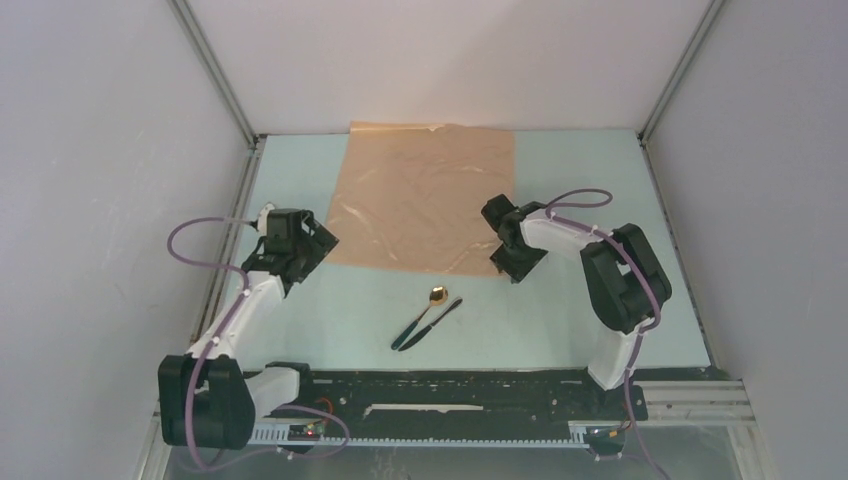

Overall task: Fold the napkin into a case and place the utensils inside
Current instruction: Pick up the flattened napkin from the center of the board.

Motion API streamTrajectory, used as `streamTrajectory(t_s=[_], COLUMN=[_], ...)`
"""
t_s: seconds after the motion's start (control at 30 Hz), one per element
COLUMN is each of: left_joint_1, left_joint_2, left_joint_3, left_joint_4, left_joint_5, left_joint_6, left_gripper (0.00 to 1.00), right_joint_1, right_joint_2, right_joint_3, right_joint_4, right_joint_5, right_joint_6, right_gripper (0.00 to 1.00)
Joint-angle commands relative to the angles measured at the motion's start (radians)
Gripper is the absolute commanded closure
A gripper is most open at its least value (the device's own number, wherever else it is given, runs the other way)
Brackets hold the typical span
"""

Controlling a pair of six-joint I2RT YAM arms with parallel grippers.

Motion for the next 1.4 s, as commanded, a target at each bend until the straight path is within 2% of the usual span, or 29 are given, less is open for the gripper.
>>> streamTrajectory(t_s=[0.0, 0.17, 0.3, 0.5, 0.77, 0.8, 0.9, 1.0, 1.23, 1.3, 1.37], left_joint_1=[-0.017, -0.026, -0.037, -0.048, -0.050, -0.051, -0.051, -0.054, -0.073, -0.073, -0.073], left_joint_2=[-0.079, -0.163, -0.203, -0.227, -0.230, -0.224, -0.168, -0.018, 0.221, 0.255, 0.287], left_joint_3=[-0.026, -0.052, -0.059, -0.052, -0.052, -0.060, -0.061, 0.006, 0.120, 0.132, 0.165], left_joint_4=[0.019, 0.011, -0.002, -0.019, -0.012, -0.006, 0.001, -0.075, -0.188, -0.184, -0.187], left_joint_5=[0.012, 0.018, 0.028, 0.038, 0.043, 0.044, 0.045, 0.020, -0.058, -0.082, -0.107], left_joint_6=[0.000, 0.027, 0.040, 0.045, 0.054, 0.057, 0.058, 0.039, -0.067, -0.102, -0.112], left_gripper=[0.13, 0.11, 0.11, 0.10, 0.10, 0.11, 0.13, 0.27, 0.26, 0.30, 0.37], right_joint_1=[0.010, 0.012, 0.010, 0.014, 0.008, 0.006, 0.007, 0.003, -0.053, -0.073, -0.092], right_joint_2=[0.029, 0.025, 0.019, 0.062, 0.050, 0.041, 0.008, -0.035, -0.169, -0.185, -0.205], right_joint_3=[0.052, 0.054, 0.054, 0.054, 0.055, 0.055, 0.054, 0.054, 0.011, -0.006, -0.030], right_joint_4=[-0.035, -0.041, -0.039, -0.042, -0.006, -0.003, 0.008, -0.001, 0.027, 0.038, 0.056], right_joint_5=[0.076, 0.094, 0.111, 0.087, 0.149, 0.145, 0.130, 0.118, 0.053, 0.033, 0.017], right_joint_6=[0.061, 0.049, 0.048, 0.085, 0.036, 0.029, 0.003, -0.015, -0.057, -0.067, -0.080], right_gripper=[0.48, 0.48, 0.44, 0.53, 0.99, 1.00, 1.00, 1.00, 1.00, 1.00, 1.00])
